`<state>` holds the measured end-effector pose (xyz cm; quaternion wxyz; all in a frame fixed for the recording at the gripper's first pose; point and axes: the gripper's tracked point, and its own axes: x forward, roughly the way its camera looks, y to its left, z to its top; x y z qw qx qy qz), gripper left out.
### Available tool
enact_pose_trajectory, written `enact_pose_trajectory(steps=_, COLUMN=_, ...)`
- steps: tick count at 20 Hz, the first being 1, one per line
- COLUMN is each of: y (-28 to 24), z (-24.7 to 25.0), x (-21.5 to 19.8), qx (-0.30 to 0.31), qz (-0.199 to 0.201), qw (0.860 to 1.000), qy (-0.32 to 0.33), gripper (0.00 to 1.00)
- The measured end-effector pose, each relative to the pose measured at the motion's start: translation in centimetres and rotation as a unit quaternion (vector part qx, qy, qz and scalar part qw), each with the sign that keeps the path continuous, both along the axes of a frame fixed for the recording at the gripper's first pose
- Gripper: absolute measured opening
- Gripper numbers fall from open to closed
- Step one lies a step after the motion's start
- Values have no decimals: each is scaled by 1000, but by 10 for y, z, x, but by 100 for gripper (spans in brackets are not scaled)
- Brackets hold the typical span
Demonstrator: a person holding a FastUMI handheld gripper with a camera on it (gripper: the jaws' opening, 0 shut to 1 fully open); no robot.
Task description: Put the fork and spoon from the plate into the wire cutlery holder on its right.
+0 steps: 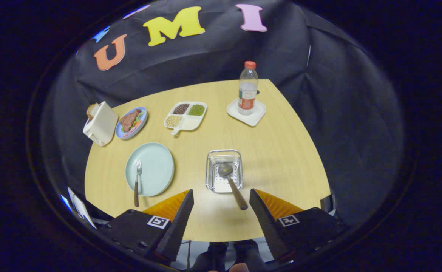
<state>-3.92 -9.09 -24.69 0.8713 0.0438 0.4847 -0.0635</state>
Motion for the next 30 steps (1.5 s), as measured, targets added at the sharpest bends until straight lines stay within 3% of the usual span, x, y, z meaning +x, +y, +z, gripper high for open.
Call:
enact_pose_trajectory(steps=3, y=33, z=15, x=12, qx=-16, qz=32, qw=999, qy=-28, gripper=91)
enact_pose_trajectory(steps=7, y=90, z=5, x=11, qx=4, qz=61, qw=998, qy=-18, gripper=92)
enact_pose_trajectory(steps=15, y=196, z=-64, x=-8, qx=31, qz=108, qw=992, qy=52, gripper=94)
enact_pose_trajectory(steps=24, y=243, z=-136, x=-12, qx=7, qz=131, qw=984, qy=122, gripper=95)
enact_pose_trajectory(steps=25, y=246, z=-144, x=-11, qx=9, qz=126, qw=983, qy=132, gripper=92)
enact_pose_trajectory(steps=27, y=249, z=-155, x=-13, qx=9, qz=120, qw=982, qy=147, gripper=72)
enact_pose_trajectory(steps=30, y=251, z=-167, x=-15, qx=9, qz=118, qw=979, qy=164, gripper=71)
